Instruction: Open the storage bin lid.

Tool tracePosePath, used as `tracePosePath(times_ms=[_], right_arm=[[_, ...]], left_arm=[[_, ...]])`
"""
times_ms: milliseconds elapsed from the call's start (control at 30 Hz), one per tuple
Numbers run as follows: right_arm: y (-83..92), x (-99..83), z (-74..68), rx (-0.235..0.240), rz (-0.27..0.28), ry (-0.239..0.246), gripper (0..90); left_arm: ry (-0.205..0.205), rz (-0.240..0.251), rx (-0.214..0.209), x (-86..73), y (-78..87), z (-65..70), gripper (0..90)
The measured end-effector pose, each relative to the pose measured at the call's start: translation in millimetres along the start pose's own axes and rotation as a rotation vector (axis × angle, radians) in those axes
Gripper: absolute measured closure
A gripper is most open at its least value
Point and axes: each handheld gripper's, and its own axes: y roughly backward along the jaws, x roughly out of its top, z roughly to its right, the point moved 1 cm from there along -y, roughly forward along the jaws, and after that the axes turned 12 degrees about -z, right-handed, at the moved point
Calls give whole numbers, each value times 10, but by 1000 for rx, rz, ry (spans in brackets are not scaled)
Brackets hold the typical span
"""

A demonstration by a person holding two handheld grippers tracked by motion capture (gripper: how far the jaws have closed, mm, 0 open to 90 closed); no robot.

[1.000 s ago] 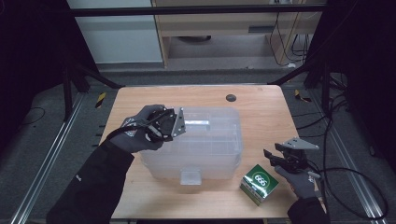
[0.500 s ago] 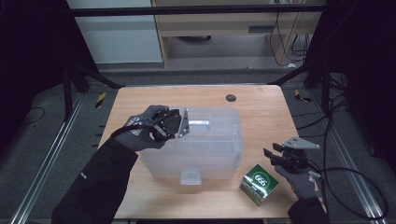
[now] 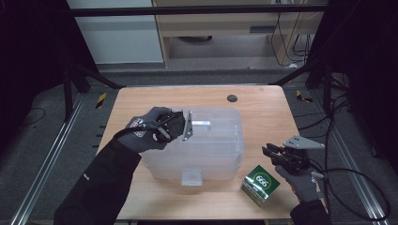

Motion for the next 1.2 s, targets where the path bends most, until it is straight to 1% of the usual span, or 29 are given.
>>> tracePosePath(times_ms=[67, 100, 133, 200, 233, 300, 367, 500, 533, 633, 667, 700, 733, 767, 800, 833, 867, 967, 1000, 1033, 1067, 1100, 1133, 1200], right_arm=[[32, 19, -32, 8, -3, 2, 812], [32, 19, -32, 8, -3, 2, 812], [61, 33, -60, 29, 2, -1, 858], [86, 44, -82, 33, 9, 2, 898], [95, 46, -89, 51, 13, -1, 900], [102, 46, -96, 54, 13, -2, 900], [109, 42, -116, 67, 4, 1, 900], [117, 41, -145, 72, 1, 12, 900], [120, 43, -165, 74, 2, 19, 900], [119, 45, -191, 84, 2, 26, 900], [115, 46, -220, 94, 0, 30, 900], [113, 47, -232, 93, -2, 34, 900], [111, 49, -244, 97, -3, 35, 900], [111, 49, -244, 97, -3, 35, 900], [107, 55, -267, 104, -4, 44, 900], [107, 55, -267, 104, -4, 44, 900], [103, 58, -295, 117, -5, 47, 900], [92, 66, -328, 125, -5, 58, 900], [89, 68, -336, 128, -7, 60, 900], [89, 68, -336, 128, -7, 60, 900], [81, 69, -354, 130, -10, 61, 900], [75, 69, -361, 135, -11, 61, 900], [69, 68, -365, 135, -9, 64, 900], [59, 69, -376, 139, -12, 59, 900]], left_arm=[[3, 2, 1, -3, 1, 2, 731], [3, 2, 1, -3, 1, 2, 731], [4, 2, 3, -3, 3, 5, 731], [8, 4, 1, -5, 3, 3, 730], [8, 4, 1, -5, 3, 3, 730], [10, 6, 0, -5, 2, 0, 731], [13, 8, 0, -6, 0, -7, 730], [17, 9, 1, -5, -2, -16, 729], [28, 16, 0, -7, -7, -19, 728], [33, 19, -2, -10, -8, -27, 727], [38, 17, 8, -6, -5, -35, 726], [38, 17, 8, -6, -5, -35, 725], [51, 22, 11, -7, -4, -57, 724], [51, 22, 11, -7, -4, -57, 722], [63, 26, 14, -12, -8, -82, 721], [63, 26, 14, -12, -8, -82, 719], [73, 31, 16, -15, -12, -96, 718], [77, 30, 21, -14, -12, -111, 716], [88, 33, 26, -14, -15, -130, 715], [88, 33, 26, -14, -15, -130, 713], [99, 32, 25, -16, -18, -165, 712], [99, 32, 25, -16, -18, -165, 710], [103, 24, 32, -9, -19, -204, 710], [115, 27, 35, -8, -26, -235, 707]])
